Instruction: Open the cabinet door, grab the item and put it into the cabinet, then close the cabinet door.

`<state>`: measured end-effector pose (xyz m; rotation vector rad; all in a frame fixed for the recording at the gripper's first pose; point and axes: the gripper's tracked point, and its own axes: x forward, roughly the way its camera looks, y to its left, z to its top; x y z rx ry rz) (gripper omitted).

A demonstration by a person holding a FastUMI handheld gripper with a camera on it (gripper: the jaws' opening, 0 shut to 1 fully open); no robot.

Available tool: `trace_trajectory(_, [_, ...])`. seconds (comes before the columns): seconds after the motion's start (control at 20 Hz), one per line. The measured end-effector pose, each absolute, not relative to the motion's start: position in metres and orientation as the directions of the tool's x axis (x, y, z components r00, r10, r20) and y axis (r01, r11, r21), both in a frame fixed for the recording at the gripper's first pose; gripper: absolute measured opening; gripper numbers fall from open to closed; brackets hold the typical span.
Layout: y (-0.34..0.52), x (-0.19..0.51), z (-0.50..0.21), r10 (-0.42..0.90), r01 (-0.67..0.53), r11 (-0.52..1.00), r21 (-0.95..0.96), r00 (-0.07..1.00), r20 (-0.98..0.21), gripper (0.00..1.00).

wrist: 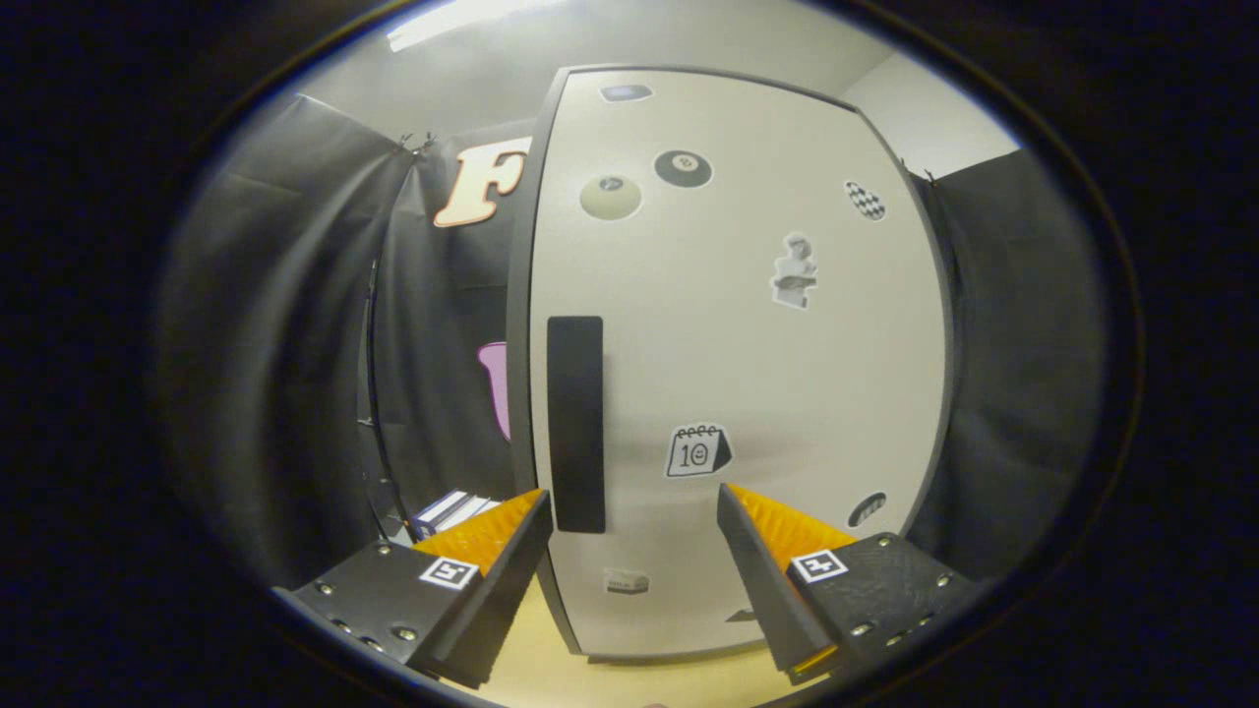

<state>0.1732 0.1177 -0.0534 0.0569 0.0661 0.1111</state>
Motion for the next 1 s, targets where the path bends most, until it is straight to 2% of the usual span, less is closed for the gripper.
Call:
trace_trajectory(0.25, [0.081, 0.108, -0.035, 0.066, -0.064, 0.997, 0.052, 0.997, -0.031, 1.0])
trace_trajectory(0.6, [0.056, 0.038, -0.024, 0.043, -0.04, 0.998, 0.053, 0.998, -0.052, 1.0])
trace_trajectory(1.0, [0.029, -0.003, -0.02, -0.023, 0.025, 0.999, 0.035, 0.998, -0.053, 1.0])
